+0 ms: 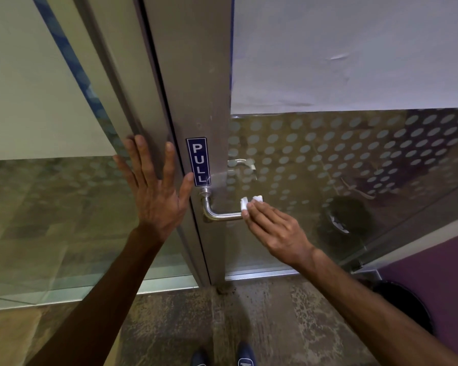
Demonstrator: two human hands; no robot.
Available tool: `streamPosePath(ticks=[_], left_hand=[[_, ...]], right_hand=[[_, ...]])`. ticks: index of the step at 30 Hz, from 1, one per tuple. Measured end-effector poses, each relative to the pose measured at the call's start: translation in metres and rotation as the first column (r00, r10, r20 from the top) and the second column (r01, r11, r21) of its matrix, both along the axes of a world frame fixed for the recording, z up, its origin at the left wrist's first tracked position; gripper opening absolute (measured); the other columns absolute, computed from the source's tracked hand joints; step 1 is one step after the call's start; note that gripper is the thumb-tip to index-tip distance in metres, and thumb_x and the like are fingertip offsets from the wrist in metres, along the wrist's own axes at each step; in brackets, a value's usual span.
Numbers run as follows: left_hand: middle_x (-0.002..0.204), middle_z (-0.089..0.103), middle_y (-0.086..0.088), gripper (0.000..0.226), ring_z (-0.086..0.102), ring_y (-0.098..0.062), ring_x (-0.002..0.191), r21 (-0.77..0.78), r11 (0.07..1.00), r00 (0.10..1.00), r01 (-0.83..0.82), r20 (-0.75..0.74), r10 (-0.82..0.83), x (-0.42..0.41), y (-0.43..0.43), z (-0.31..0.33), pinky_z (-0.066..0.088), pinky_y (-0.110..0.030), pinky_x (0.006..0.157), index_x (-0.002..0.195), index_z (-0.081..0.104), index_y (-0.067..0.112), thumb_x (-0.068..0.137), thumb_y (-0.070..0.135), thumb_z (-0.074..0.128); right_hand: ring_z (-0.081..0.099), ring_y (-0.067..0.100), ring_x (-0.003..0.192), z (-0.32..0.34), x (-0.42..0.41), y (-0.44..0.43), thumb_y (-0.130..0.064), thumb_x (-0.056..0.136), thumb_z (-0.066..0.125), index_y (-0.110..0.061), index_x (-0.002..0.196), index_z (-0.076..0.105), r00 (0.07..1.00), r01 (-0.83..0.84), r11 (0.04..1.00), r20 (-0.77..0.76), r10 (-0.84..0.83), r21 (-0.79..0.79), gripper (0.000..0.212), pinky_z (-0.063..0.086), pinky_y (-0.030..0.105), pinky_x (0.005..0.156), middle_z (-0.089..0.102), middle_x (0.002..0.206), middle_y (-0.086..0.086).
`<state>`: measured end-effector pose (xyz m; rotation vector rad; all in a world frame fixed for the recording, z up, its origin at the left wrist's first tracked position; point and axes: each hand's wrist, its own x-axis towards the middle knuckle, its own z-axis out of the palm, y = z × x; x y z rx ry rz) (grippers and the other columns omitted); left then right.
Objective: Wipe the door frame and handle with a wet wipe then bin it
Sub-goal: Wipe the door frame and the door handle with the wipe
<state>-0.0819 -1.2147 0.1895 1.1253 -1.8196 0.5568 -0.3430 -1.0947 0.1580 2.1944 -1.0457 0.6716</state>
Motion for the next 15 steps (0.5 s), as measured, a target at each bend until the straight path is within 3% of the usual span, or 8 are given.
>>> streamPosePath(ticks=[4, 6, 8, 10, 12, 15], left_hand=[[0.171, -0.035, 0.008, 0.078, -0.026, -0.019, 0.162, 0.011, 1.000, 1.000, 0.001, -0.002, -0.001, 0.001, 0.002, 0.003, -0.014, -0.050, 0.130, 0.166, -0.014, 0.038, 0.110, 0.054, 0.038], [0.171, -0.035, 0.009, 0.078, -0.026, -0.018, 0.162, 0.011, 1.000, 1.000, -0.002, -0.005, 0.002, 0.003, 0.003, 0.004, -0.013, -0.050, 0.130, 0.166, -0.014, 0.039, 0.111, 0.054, 0.038], [0.172, -0.034, 0.009, 0.078, -0.025, -0.018, 0.162, 0.007, 1.000, 1.000, -0.001, -0.006, 0.001, 0.004, 0.004, 0.003, -0.012, -0.051, 0.130, 0.167, -0.013, 0.038, 0.111, 0.053, 0.039], [0.172, -0.034, 0.009, 0.077, -0.024, -0.018, 0.162, 0.006, 1.000, 1.000, -0.005, -0.007, 0.005, 0.004, 0.004, 0.002, -0.011, -0.052, 0.131, 0.167, -0.012, 0.038, 0.111, 0.053, 0.039], [0.172, -0.034, 0.008, 0.077, -0.024, -0.018, 0.162, 0.005, 1.000, 1.000, -0.009, -0.012, 0.009, 0.003, 0.004, 0.002, -0.011, -0.051, 0.131, 0.167, -0.012, 0.038, 0.110, 0.053, 0.039], [0.172, -0.034, 0.009, 0.077, -0.024, -0.018, 0.162, 0.009, 1.000, 1.000, -0.012, -0.022, 0.012, 0.003, 0.005, 0.002, -0.011, -0.051, 0.131, 0.167, -0.012, 0.038, 0.110, 0.054, 0.038]], right_hand=[[0.067, 0.031, 0.122, -0.009, 0.006, 0.004, 0.007, 0.088, 0.074, 0.002, 0.123, 0.072, 0.949, 0.107, 0.984, 0.281, -0.145, 0.145, 0.035, 0.061, 0.041, 0.097, 0.069, 0.130, 0.020], [0.066, 0.029, 0.124, -0.012, 0.016, 0.007, 0.005, 0.084, 0.082, 0.000, 0.123, 0.072, 0.861, 0.108, 0.960, 0.458, -0.221, 0.260, 0.041, 0.060, 0.038, 0.096, 0.068, 0.132, 0.018], [0.067, 0.022, 0.121, -0.010, 0.026, 0.008, -0.002, 0.084, 0.083, -0.003, 0.124, 0.073, 0.718, 0.098, 0.940, 0.631, -0.293, 0.325, 0.041, 0.059, 0.033, 0.098, 0.069, 0.130, 0.014], [0.071, 0.014, 0.114, -0.004, 0.036, 0.008, -0.008, 0.089, 0.080, -0.006, 0.124, 0.072, 0.479, 0.101, 0.908, 0.780, -0.402, 0.406, 0.036, 0.059, 0.029, 0.097, 0.072, 0.125, 0.009], [0.073, 0.008, 0.107, 0.001, 0.044, 0.003, -0.013, 0.094, 0.076, -0.008, 0.124, 0.072, 0.171, 0.057, 0.849, 0.833, -0.527, 0.525, 0.031, 0.060, 0.028, 0.094, 0.075, 0.119, 0.004], [0.073, 0.015, 0.093, 0.010, 0.052, -0.009, -0.008, 0.096, 0.072, -0.002, 0.115, 0.075, -0.352, -0.255, 0.832, 0.754, -0.554, 0.493, 0.021, 0.062, 0.034, 0.084, 0.079, 0.105, 0.010]])
